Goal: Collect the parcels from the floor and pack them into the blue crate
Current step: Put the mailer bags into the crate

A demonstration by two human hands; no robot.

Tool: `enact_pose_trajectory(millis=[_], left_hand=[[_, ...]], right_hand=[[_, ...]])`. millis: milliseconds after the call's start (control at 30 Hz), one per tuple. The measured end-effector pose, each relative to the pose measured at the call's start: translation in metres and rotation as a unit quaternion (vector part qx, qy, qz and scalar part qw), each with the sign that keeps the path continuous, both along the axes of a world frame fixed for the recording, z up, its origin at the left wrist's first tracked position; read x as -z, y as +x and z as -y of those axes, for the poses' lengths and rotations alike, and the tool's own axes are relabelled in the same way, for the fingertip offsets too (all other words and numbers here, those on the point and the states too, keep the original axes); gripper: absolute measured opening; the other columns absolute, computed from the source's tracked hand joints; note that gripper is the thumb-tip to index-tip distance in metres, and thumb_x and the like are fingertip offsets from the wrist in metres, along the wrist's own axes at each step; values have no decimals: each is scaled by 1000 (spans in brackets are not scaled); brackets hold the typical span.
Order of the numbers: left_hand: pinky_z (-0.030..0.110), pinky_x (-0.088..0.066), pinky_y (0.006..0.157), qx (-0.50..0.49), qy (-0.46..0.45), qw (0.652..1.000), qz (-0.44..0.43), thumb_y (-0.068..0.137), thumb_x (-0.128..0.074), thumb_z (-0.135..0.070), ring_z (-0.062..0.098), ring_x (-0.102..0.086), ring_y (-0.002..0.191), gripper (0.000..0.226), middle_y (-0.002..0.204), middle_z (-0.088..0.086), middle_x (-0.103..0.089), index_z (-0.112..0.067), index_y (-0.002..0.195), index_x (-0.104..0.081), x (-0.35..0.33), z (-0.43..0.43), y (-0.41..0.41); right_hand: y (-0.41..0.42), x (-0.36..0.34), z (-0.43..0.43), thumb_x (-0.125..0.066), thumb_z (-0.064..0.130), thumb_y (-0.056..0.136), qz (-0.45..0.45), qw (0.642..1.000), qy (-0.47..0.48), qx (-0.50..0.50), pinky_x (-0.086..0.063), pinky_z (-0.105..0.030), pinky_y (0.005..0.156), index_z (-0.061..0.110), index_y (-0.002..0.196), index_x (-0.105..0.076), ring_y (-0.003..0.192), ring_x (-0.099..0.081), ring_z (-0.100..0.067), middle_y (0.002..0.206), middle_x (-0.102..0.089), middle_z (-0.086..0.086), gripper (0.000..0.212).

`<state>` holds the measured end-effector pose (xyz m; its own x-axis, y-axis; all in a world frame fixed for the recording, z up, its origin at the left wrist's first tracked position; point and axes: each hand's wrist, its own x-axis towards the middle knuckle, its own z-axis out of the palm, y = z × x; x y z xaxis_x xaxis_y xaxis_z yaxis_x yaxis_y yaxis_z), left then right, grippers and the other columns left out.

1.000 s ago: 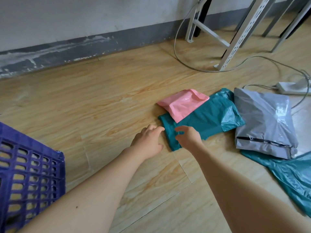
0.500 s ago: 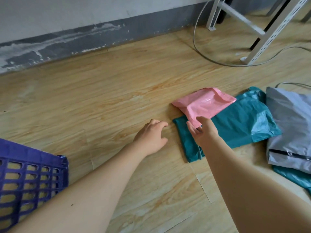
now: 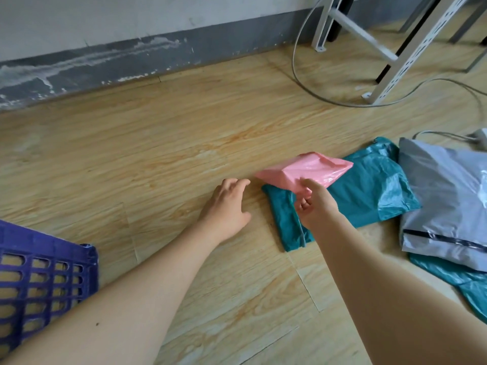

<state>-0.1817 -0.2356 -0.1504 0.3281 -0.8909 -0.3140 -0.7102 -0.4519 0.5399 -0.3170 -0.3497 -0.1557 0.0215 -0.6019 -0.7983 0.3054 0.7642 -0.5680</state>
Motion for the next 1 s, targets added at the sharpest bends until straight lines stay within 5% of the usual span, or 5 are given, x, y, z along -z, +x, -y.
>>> enact_pose_trajectory(millis=[233,367,667,900,1000], left_hand=[[38,-34,106,-4,2,1000,5,77,-74,-33,23,-22,140,106,155,-1,-8,-29,150,2,-34,-23,-20],[38,-32,106,-32,-1,999,1,73,-76,-39,25,-28,138,108,152,4,-20,-27,151,-3,-64,-51,-29],[28,-43,72,-182,-71,977,-89,77,-66,-27,25,-60,94,33,106,3,-66,-20,108,-55,-160,-118,-33],[33,-52,85,-298,-117,930,-181,88,-62,-18,25,-64,97,33,112,7,-65,-9,119,-56,-213,-185,-15],[32,-55,76,-295,-113,930,-189,90,-59,-18,23,-66,90,36,112,8,-66,-8,124,-53,-233,-214,-7]], right_hand=[[2,-46,-39,-62,6,85,14,998,-25,-53,-30,-12,29,12,69,-49,25,-38,-5,43,-45,1,22],[6,-86,-76,-58,5,88,28,995,-39,-82,-38,-12,32,8,71,-51,26,-45,-7,54,-48,-3,19],[5,-192,-146,-54,9,92,114,982,-102,-109,-43,-14,35,5,78,-56,31,-53,-7,50,-60,-5,14],[-21,-215,-194,-47,0,83,-113,974,-163,-110,-33,-19,40,9,59,-46,40,-38,-16,54,-45,-7,26],[-21,-218,-215,-49,3,84,-165,951,-181,-188,-34,-22,44,7,78,-60,49,-43,-17,59,-48,-5,13]])
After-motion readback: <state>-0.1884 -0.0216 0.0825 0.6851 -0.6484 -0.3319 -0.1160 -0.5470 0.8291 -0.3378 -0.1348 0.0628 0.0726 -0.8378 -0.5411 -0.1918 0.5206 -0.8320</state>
